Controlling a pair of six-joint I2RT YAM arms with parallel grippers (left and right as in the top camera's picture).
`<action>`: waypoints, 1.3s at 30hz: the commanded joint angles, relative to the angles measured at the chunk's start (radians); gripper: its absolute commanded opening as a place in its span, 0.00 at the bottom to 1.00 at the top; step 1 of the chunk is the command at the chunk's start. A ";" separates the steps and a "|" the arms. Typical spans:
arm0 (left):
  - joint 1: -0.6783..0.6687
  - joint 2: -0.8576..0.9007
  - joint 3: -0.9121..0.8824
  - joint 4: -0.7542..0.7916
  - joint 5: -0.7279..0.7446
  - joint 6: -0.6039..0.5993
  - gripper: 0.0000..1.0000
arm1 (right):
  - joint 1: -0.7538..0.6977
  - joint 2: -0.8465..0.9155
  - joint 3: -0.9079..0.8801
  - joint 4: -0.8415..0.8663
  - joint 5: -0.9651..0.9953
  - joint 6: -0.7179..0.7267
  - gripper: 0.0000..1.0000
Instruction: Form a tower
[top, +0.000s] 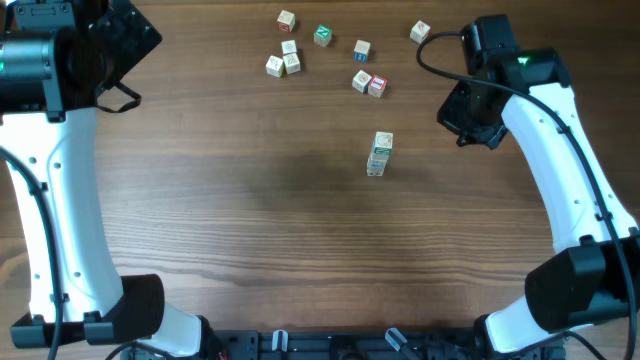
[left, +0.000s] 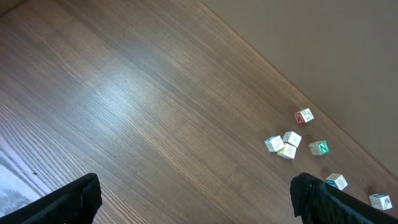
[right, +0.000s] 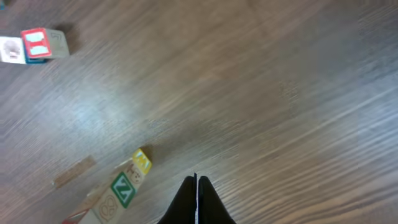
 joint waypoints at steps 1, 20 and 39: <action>0.005 -0.018 0.010 0.002 -0.016 -0.014 1.00 | 0.003 -0.013 0.109 0.037 -0.080 -0.161 0.04; 0.005 -0.018 0.010 0.002 -0.016 -0.013 1.00 | 0.621 0.277 0.188 0.314 0.170 -0.290 0.04; 0.005 -0.018 0.010 0.002 -0.016 -0.014 1.00 | 0.721 0.312 0.071 0.181 0.505 -0.089 0.05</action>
